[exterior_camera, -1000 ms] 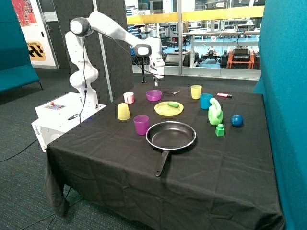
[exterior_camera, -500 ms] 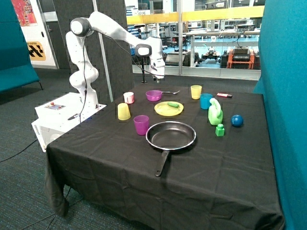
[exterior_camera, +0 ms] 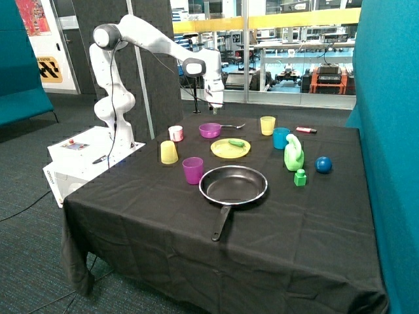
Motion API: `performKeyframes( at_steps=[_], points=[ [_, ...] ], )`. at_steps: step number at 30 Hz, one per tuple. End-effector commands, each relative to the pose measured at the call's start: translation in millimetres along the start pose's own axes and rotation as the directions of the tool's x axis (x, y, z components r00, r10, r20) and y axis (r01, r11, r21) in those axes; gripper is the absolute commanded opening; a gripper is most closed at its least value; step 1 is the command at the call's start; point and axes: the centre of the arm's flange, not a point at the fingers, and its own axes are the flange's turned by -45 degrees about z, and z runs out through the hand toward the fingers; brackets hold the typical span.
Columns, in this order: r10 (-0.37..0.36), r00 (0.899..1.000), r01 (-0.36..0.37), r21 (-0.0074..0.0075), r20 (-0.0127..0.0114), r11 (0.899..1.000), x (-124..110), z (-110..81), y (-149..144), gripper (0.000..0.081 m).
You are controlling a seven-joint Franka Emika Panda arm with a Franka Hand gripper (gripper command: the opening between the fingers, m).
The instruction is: Roll the dices in the bowl
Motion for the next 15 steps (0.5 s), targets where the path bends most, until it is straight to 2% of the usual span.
performKeyframes(
  at_steps=[1,6,9,10,12,15],
  points=[
    [0.073,0.997,-0.073,0.0033,-0.0021,0.997,-19,-9.1,38,0.0356],
    [0.106,0.994,-0.106,0.0034,-0.0020,0.994,-31,-10.2,53,0.0341],
    [0.125,0.992,-0.125,0.0034,-0.0019,0.992,-40,-10.9,63,0.0395],
    [0.134,0.991,-0.134,0.0035,-0.0019,0.991,-43,-11.1,67,0.0360],
    [0.147,0.989,-0.147,0.0035,-0.0018,0.989,-48,-11.5,75,0.0346],
    [0.169,0.986,-0.169,0.0035,-0.0018,0.986,-58,-12.0,88,0.0355]
  ],
)
